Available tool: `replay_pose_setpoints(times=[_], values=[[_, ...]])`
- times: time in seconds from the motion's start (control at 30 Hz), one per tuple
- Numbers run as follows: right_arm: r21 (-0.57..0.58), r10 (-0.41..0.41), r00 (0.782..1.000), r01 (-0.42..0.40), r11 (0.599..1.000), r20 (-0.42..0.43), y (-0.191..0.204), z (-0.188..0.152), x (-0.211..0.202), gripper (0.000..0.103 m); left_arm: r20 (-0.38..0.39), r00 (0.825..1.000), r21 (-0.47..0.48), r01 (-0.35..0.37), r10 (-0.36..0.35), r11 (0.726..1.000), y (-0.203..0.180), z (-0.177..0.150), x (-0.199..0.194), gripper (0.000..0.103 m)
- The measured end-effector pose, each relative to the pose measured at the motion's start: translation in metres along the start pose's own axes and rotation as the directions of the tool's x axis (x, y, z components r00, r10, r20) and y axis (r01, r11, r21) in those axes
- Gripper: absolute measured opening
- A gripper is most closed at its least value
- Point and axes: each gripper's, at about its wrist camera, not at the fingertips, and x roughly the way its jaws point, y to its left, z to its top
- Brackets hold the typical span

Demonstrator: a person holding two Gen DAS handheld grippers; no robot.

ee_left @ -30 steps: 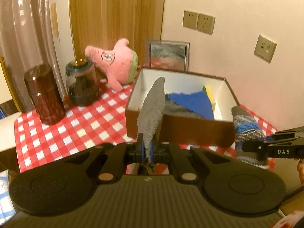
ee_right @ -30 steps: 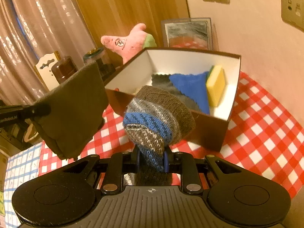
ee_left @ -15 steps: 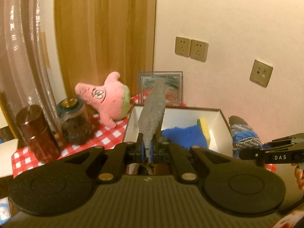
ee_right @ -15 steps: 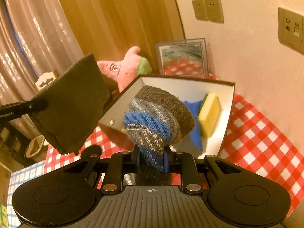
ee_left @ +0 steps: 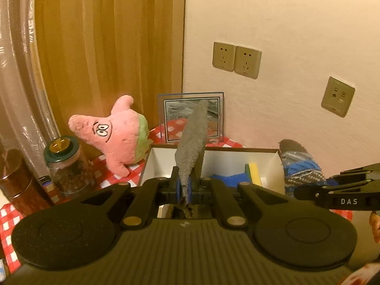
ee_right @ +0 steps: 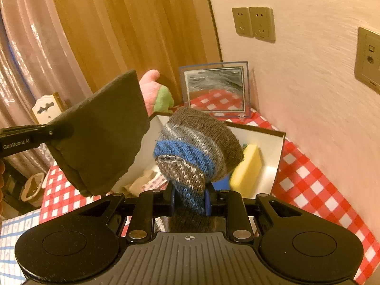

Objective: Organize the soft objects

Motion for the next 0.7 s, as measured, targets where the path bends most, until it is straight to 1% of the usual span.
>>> replay_pose_setpoints(times=[0.23,0.5,0.63,0.7], values=[[0.002,-0.001,1.0,0.001,1.0,-0.021,-0.015,0.016,0.032,0.023,-0.033,0.999,0.013,-0.014,0.014,1.0,-0.009,0.007,0.043,0.006],[0.016,0.007,0.998,-0.006,1.0,-0.062,-0.029,0.021,0.066,0.023,-0.076,0.997,0.038,-0.027,0.03,0.999,-0.012,0.005,0.089,0.006],[0.024,0.006,0.997,-0.004,1.0,-0.081,-0.034,0.023,0.081,0.023,-0.087,0.994,0.075,-0.054,0.06,0.996,-0.016,0.001,0.111,0.006],[0.025,0.005,0.996,-0.002,1.0,-0.089,-0.037,0.023,0.086,0.023,-0.113,0.993,0.091,-0.032,0.042,0.995,-0.019,-0.003,0.123,0.008]])
